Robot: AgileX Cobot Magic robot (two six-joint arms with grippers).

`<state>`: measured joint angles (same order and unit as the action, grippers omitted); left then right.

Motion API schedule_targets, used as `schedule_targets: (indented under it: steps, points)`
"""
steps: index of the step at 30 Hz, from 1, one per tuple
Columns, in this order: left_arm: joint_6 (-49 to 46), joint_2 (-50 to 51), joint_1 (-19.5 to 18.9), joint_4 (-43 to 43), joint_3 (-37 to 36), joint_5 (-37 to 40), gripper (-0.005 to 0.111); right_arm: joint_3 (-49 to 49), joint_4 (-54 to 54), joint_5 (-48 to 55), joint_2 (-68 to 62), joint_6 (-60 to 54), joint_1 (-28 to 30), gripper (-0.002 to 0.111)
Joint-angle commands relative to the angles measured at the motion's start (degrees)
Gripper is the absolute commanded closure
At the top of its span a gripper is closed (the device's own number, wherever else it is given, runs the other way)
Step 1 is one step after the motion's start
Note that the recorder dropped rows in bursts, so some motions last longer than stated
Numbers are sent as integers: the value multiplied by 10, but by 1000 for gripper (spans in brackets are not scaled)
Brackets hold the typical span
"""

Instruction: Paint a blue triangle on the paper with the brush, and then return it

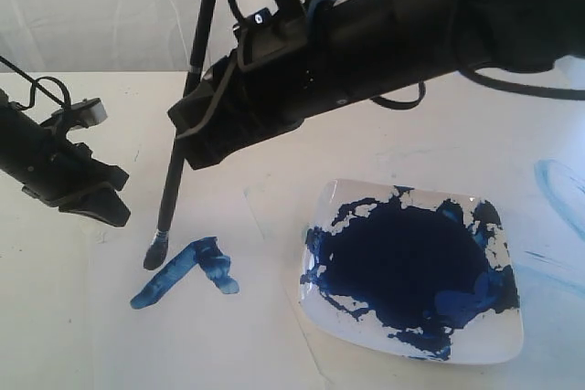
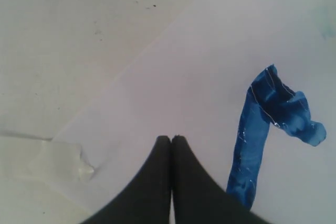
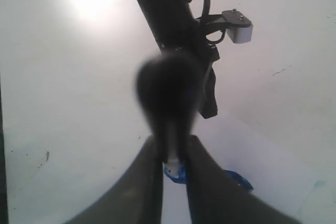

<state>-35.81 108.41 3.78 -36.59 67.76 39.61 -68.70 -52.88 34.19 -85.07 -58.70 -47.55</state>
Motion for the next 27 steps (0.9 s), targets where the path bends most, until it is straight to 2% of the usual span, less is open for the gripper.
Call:
schedule_targets:
  steps: [1, 8, 15, 27]
  points:
    - [-4, 7, -3, 0, -3, 9, 107, 2, -69, -5, -31, -75, 0, 108]
    - [-4, 12, -3, 3, -3, 7, 107, 2, -76, -4, -68, -80, 0, 108]
    - [-4, 12, -3, 8, -3, 6, 107, 2, -133, -3, -72, -132, 0, 108]
    - [-4, 12, -3, 32, -3, 9, 107, 2, -131, 5, -93, -134, 0, 108]
